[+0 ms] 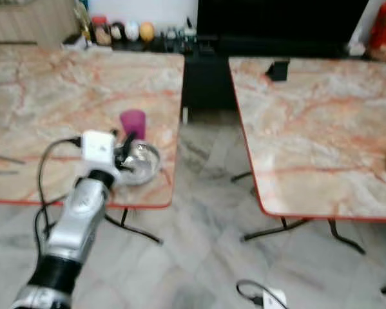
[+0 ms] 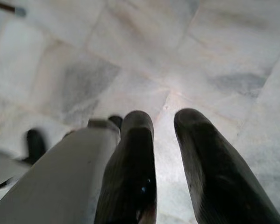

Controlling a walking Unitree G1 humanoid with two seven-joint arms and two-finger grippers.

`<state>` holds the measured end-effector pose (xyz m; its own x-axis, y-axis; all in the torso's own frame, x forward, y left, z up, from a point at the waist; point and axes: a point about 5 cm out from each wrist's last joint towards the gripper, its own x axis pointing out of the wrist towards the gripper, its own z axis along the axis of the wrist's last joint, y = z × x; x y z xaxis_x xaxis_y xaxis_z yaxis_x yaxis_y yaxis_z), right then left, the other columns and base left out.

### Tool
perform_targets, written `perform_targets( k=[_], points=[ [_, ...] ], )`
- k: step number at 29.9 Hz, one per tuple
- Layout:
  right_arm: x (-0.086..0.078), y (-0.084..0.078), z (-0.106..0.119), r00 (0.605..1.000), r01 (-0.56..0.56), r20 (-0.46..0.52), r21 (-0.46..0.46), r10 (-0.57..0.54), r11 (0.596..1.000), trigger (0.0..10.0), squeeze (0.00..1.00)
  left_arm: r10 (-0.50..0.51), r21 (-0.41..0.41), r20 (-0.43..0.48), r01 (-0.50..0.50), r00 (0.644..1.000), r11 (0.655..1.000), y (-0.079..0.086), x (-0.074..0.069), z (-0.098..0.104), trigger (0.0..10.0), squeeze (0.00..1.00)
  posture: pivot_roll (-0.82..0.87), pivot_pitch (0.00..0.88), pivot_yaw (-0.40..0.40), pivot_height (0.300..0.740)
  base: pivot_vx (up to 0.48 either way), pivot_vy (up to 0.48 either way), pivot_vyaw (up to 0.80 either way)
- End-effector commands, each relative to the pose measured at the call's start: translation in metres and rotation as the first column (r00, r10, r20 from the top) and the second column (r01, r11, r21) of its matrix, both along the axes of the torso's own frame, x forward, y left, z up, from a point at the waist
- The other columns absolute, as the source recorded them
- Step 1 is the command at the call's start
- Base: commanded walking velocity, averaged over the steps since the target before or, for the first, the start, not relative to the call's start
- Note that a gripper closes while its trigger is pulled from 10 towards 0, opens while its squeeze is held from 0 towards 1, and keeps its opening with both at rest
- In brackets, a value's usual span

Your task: Setting the table

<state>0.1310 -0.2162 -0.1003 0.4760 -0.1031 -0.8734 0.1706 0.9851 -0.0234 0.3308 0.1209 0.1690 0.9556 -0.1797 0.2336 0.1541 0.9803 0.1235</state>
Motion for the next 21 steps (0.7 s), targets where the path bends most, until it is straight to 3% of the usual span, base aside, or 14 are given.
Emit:
perform_targets(
  k=[1,10,17,21],
  points=[
    [0.003,0.004,0.000,1.000,-0.004,0.005,0.010,0.004,1.000,10.0,0.00,-0.004,0.006,-0.004,0.004,1.000,1.000,0.005,-0.001,0.000,10.0,0.00,0.13,0.000,-0.071,0.727,0.000,0.000,0.00],
    [0.003,0.004,0.000,1.000,-0.010,0.004,0.010,0.010,1.000,10.0,0.00,-0.083,-0.134,-0.073,0.073,0.994,0.988,-0.001,-0.002,-0.004,10.0,0.00,0.14,0.000,-0.074,0.727,0.000,0.000,0.00],
    [0.003,0.004,0.000,1.000,-0.013,0.003,0.009,0.013,1.000,10.0,0.00,-0.141,-0.120,-0.117,0.126,0.983,0.985,-0.008,-0.004,-0.009,10.0,0.00,0.14,0.000,-0.075,0.727,0.000,0.000,0.00],
    [0.003,0.004,0.000,1.000,-0.019,0.002,0.008,0.019,1.000,10.0,0.00,-0.144,-0.102,-0.137,0.130,0.980,0.986,-0.009,-0.004,-0.012,10.0,0.00,0.14,0.000,-0.075,0.727,0.293,0.000,0.00]
  ],
)
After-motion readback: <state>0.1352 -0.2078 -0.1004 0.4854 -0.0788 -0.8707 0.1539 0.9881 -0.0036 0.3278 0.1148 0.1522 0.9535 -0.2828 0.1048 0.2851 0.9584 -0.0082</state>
